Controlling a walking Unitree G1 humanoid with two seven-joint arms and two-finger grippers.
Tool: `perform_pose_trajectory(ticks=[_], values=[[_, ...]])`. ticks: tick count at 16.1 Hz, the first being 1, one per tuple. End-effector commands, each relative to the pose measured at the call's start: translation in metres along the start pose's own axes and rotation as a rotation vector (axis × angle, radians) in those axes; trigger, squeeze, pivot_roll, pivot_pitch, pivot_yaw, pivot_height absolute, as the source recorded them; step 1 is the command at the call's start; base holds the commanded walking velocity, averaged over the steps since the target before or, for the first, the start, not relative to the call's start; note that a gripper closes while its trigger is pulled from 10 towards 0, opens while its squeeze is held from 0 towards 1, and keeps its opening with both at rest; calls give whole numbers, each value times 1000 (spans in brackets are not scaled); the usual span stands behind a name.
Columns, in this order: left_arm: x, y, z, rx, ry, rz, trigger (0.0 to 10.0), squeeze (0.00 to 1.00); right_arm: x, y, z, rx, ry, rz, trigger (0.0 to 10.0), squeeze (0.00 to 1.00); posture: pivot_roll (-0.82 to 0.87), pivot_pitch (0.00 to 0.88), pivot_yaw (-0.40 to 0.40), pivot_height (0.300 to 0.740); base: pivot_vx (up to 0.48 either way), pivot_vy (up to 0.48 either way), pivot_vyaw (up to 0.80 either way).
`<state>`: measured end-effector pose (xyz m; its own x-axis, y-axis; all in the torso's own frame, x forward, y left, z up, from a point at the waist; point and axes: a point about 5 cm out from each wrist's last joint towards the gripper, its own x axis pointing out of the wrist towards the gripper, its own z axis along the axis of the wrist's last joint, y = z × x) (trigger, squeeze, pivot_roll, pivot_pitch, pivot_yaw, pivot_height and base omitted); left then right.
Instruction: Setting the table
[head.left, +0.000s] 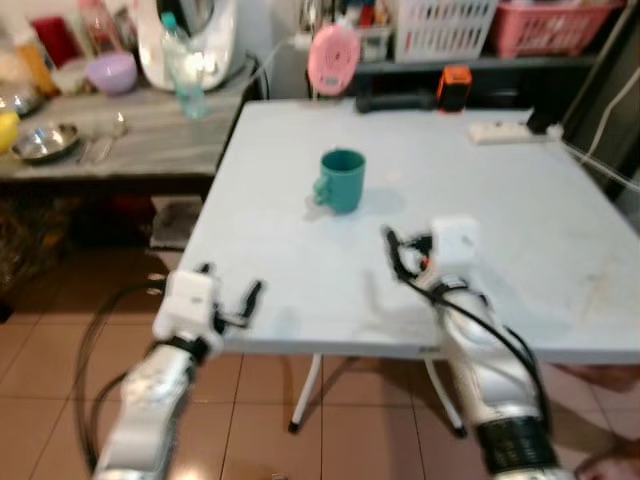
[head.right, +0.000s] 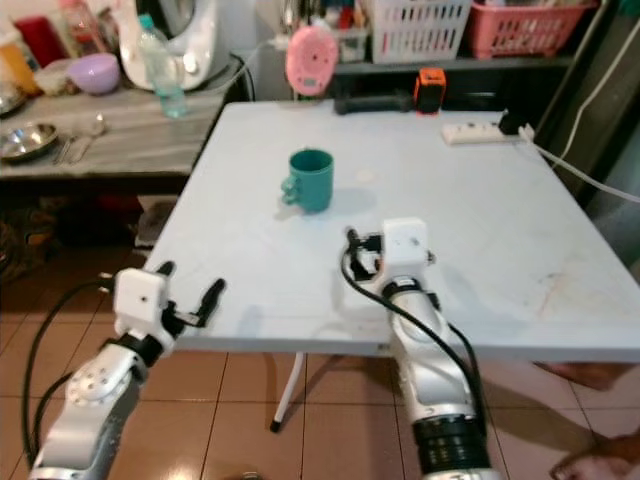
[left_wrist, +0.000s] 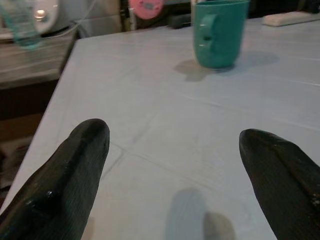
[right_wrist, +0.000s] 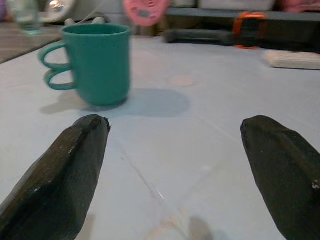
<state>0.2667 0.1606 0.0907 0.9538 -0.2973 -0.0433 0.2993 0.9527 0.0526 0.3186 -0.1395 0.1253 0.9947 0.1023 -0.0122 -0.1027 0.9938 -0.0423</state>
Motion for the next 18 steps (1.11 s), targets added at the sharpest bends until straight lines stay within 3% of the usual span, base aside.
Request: perform_pose_trajectory(ticks=[1, 9, 18], values=[[0, 7, 3, 16, -7, 24, 10000, 0, 2, 9, 10, 6, -29, 25, 10000, 0, 19, 0, 57, 740, 0, 0, 0], [-1, -7, 5, -14, -42, -7, 10000, 0, 5, 11, 13, 8, -34, 11, 10000, 0, 24, 0, 59, 740, 0, 0, 0], [-1, -9, 5, -9, -41, -22, 10000, 0, 5, 13, 13, 2, -34, 18, 10000, 0, 21, 0, 59, 740, 386, 0, 0]])
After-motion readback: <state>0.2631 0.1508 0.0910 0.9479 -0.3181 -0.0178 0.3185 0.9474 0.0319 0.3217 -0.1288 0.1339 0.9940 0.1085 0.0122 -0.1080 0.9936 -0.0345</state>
